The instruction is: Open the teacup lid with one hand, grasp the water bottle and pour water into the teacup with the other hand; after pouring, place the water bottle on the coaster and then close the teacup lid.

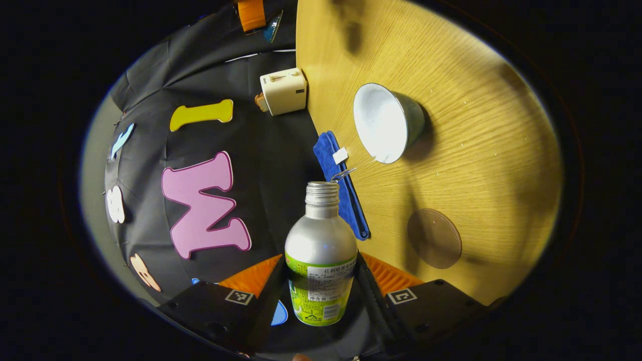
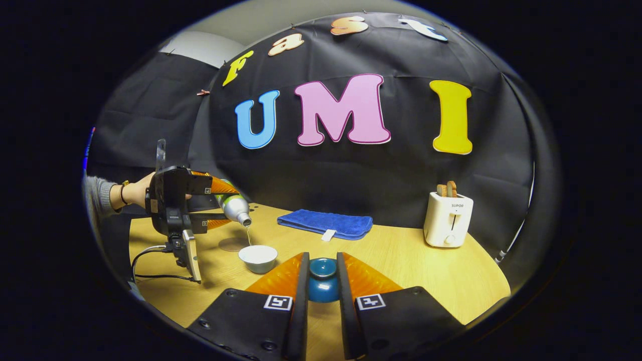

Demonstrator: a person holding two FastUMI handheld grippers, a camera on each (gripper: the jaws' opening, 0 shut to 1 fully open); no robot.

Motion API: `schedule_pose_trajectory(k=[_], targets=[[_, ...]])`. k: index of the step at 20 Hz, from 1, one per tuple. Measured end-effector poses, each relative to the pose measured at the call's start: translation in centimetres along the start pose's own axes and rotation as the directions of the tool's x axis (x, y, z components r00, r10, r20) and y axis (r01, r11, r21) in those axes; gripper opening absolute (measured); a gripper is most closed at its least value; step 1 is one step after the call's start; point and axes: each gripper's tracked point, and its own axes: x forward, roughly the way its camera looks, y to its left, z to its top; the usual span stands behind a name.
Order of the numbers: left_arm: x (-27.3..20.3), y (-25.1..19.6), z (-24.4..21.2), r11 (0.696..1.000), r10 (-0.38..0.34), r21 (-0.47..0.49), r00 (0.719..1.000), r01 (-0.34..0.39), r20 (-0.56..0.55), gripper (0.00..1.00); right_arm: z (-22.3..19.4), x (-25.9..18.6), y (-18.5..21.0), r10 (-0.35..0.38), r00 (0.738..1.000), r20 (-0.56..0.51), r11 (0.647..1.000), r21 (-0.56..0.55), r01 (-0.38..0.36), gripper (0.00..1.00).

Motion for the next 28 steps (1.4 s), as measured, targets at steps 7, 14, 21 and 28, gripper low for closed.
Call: schedule_pose_trajectory(k=[7,14,21,28], targets=[[-0.2,0.9,1.0,0.996,0.024,0.090,1.000,-0.026,0.018,0.83,0.0,-0.1,0.2,0.002,1.000,0.003,1.000,0.001,-0.002,0.31],[0.3,2.0,1.2,0.985,0.021,0.170,1.000,-0.023,0.015,0.82,-0.4,0.0,-0.2,-0.004,1.000,0.001,1.000,0.010,0.004,0.31],[0.2,4.0,1.7,0.948,0.070,0.309,0.996,-0.082,0.048,0.82,-0.4,-0.2,-0.1,0.004,1.000,0.013,1.000,0.014,-0.004,0.32],[0.3,5.3,1.7,0.898,0.081,0.429,0.995,-0.097,0.056,0.82,-0.3,-0.3,-0.7,-0.008,1.000,0.024,1.000,0.024,0.008,0.31]])
